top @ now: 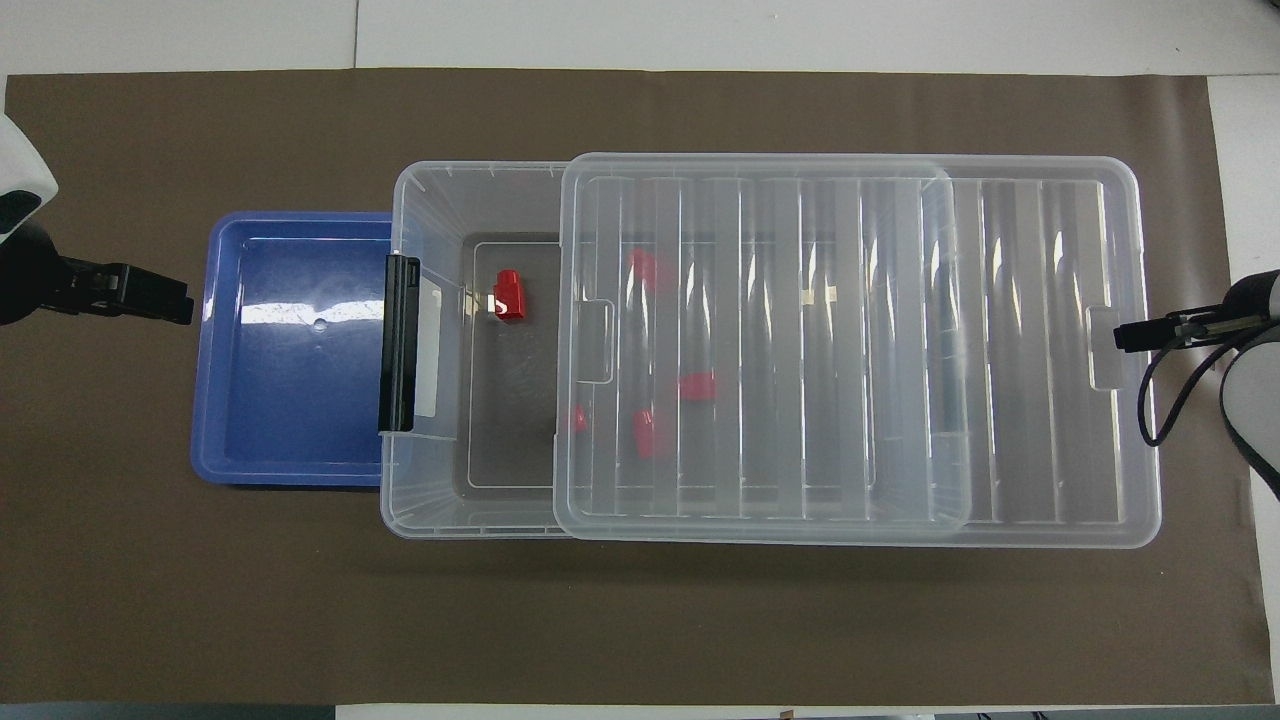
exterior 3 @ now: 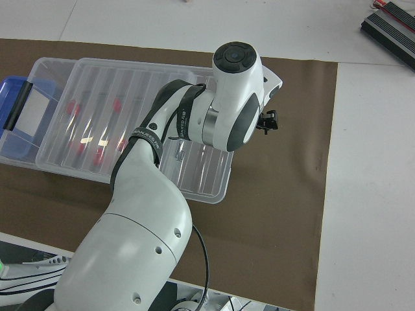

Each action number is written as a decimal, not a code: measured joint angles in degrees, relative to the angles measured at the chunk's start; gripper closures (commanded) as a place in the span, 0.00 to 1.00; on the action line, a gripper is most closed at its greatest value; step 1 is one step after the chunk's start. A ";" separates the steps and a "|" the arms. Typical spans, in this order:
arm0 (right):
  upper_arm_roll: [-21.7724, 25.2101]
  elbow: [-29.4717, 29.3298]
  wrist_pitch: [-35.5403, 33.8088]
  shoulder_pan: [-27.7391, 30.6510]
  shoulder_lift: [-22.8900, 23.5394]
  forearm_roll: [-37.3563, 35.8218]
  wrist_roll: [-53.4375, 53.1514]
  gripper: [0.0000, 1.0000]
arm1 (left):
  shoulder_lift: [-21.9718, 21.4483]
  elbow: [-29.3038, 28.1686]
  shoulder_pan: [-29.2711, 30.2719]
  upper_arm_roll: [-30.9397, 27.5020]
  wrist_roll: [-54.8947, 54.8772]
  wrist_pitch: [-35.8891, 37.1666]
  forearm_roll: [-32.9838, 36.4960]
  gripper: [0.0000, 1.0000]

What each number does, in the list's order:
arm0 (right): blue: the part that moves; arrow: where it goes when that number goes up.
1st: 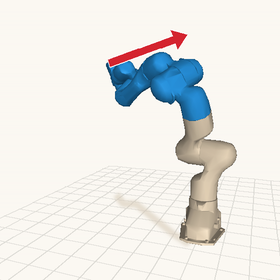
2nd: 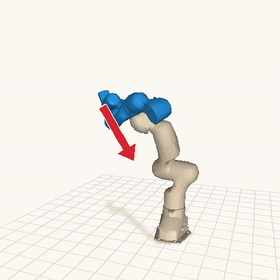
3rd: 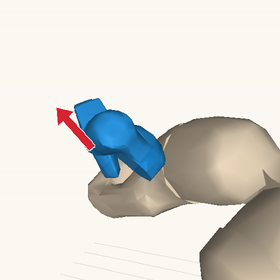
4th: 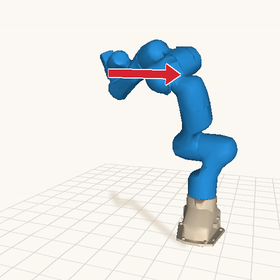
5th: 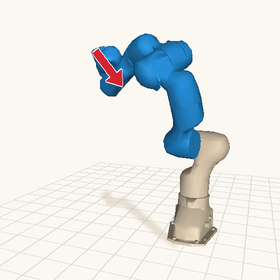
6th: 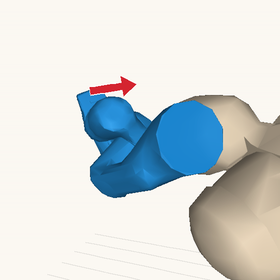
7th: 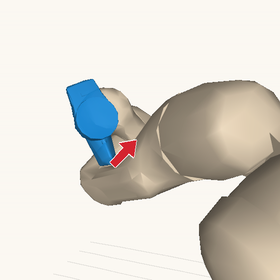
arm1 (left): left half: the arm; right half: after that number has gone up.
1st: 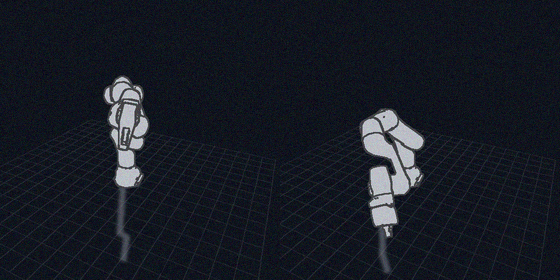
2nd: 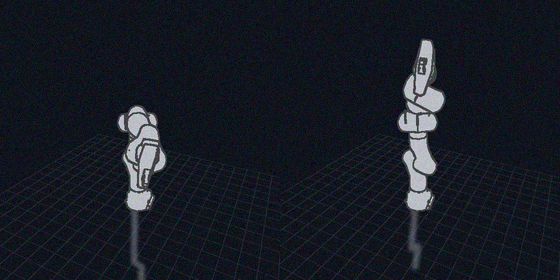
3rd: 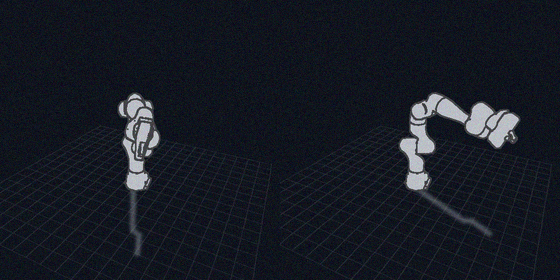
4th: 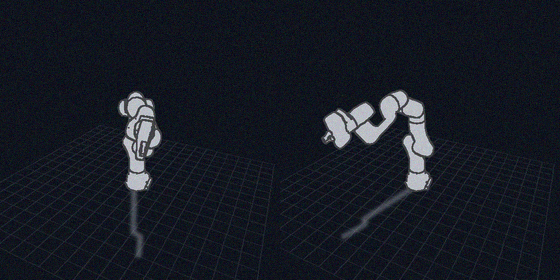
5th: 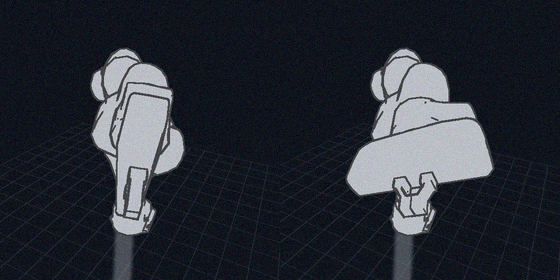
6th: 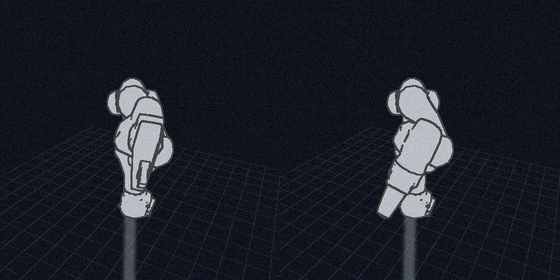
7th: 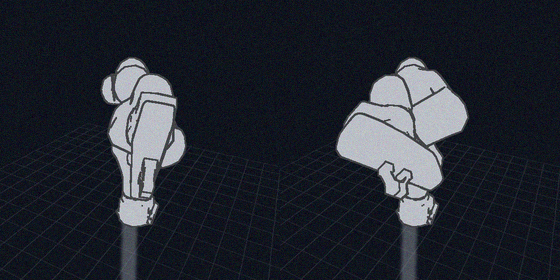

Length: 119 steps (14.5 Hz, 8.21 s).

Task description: Place red block in blue tray from box

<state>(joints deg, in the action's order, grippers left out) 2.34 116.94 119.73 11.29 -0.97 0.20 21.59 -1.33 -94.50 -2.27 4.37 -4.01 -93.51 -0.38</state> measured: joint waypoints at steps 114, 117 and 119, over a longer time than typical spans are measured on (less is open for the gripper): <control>-0.82 -2.64 -7.14 -16.92 0.71 -0.33 -30.50 1.00 | 0.60 4.09 -0.48 0.07 2.96 5.62 1.74 0.00; -0.83 -2.62 -7.12 -17.64 0.71 -0.33 -30.80 1.00 | 0.59 3.98 -0.48 0.04 2.96 5.62 1.72 0.00; -0.83 -2.61 -7.11 -17.84 0.71 -0.33 -31.24 1.00 | 0.59 3.98 -0.48 0.08 2.96 5.61 1.67 0.00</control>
<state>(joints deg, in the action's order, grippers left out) 1.51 114.33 112.61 -6.55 -0.25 -0.14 -9.66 -0.73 -90.52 -2.75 4.46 -1.05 -87.90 1.29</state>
